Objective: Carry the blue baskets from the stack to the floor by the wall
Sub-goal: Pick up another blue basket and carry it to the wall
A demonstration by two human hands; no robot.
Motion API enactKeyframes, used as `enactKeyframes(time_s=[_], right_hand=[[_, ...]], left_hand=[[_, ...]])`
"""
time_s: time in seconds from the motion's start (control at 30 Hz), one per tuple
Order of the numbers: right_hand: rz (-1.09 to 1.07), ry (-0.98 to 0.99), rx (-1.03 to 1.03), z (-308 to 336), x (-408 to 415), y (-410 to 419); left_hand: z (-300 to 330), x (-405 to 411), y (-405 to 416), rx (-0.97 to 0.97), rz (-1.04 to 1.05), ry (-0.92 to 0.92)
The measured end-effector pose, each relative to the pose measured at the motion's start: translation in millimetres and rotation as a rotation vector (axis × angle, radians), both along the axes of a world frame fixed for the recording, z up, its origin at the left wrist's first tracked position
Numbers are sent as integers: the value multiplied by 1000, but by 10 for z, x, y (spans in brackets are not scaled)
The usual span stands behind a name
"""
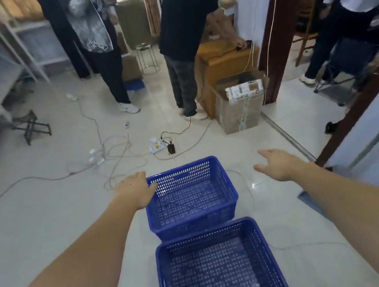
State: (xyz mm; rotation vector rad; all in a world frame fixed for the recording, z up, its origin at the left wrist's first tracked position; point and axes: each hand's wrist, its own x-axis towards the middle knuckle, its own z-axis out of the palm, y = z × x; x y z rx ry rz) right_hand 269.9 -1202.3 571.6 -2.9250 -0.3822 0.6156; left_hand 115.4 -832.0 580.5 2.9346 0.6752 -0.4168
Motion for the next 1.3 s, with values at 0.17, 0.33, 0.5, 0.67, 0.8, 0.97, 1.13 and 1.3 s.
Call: enactKeyframes(time_s=[0.17, 0.33, 0.5, 0.67, 0.8, 0.97, 1.13, 1.3], right_hand=[[52, 167, -61, -1202, 100, -161], [90, 346, -133, -2603, -68, -330], [100, 487, -178, -3914, -221, -452], [5, 511, -192, -5100, -290, -660], [-118, 434, -178, -5794, -273, -805], [-322, 386, -101, -6490, -301, -834], [-648, 297, 66, -6948, -339, -829], [-758, 319, 145, -6739, -306, -898]], left_hand=[[-1074, -170, -244, -97, 77, 129], [-2352, -456, -317, -144, 158, 305], [-3696, -718, -259, -194, 168, 441], [-5043, -963, -53, -212, 240, 518], [-5890, -1173, 39, -180, 382, 489], [-6749, -1417, 181, -265, 765, 481], [-7186, -1436, 144, -400, 1072, 208], [-6906, -1511, 127, -471, 1141, 71]])
